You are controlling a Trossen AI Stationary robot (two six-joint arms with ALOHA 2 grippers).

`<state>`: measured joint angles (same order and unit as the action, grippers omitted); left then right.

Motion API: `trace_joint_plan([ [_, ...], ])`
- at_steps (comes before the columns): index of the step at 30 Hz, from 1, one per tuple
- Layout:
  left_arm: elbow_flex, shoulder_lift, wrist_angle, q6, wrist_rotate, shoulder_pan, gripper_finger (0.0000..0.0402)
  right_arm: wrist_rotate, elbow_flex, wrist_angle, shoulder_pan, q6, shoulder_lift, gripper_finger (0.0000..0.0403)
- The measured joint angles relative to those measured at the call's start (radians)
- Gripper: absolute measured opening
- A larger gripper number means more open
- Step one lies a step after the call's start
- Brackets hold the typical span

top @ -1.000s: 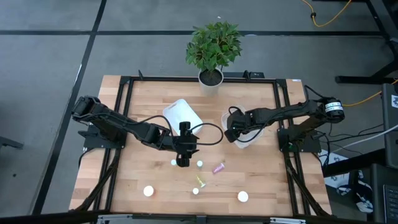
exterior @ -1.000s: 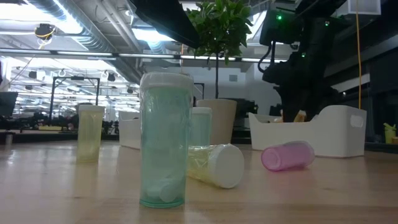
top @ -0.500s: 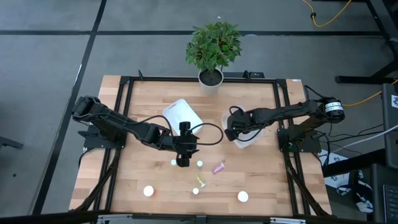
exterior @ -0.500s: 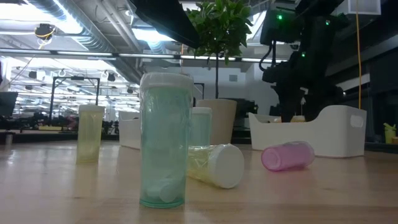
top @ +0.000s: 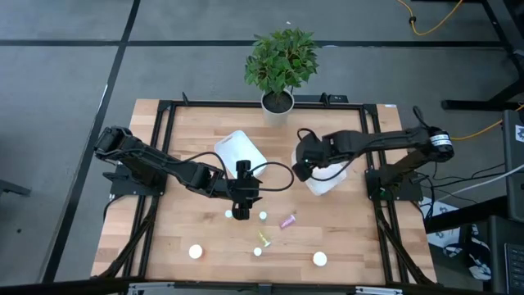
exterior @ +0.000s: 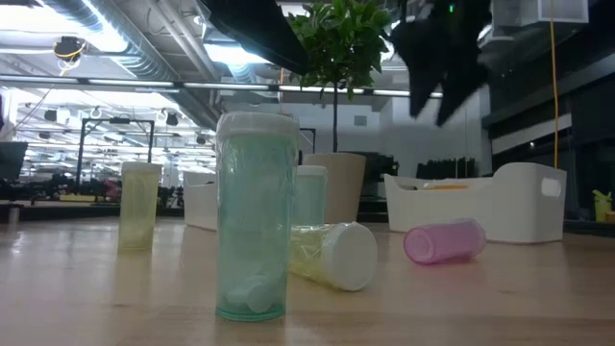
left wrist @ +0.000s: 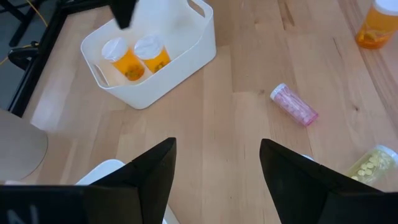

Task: Pick and place medicine bottles into bin by pill shape (circle, oval)
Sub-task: Move the left orange pill bottle to the bottom center of the table

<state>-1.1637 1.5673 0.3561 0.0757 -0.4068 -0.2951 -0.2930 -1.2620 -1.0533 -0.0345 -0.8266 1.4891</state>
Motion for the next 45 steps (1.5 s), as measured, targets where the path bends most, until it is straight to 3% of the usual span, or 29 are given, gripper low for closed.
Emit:
trace_joint_plan([
  [3, 0.0, 0.0, 0.0, 0.0, 0.0, 0.0, 0.0225, -0.072, -0.053, -0.006, -0.059, 0.062, 0.0, 0.033],
  [8, 0.0, 0.0, 0.0, 0.0, 0.0, 0.0, 0.0224, -0.139, -0.118, -0.072, -0.19, -0.028, 0.0, 0.033],
  [21, 0.0, 0.0, 0.0, 0.0, 0.0, 0.0, 0.0224, -0.071, -0.134, -0.11, -0.504, -0.138, 0.0, 0.033],
  [41, 0.0, 0.0, 0.0, 0.0, 0.0, 0.0, 0.0225, -0.077, -0.133, -0.035, -0.555, -0.063, 0.002, 0.033],
  [45, 0.0, 0.0, 0.0, 0.0, 0.0, 0.0, 0.0224, -0.048, -0.133, -0.035, -0.555, -0.122, 0.003, 0.033],
])
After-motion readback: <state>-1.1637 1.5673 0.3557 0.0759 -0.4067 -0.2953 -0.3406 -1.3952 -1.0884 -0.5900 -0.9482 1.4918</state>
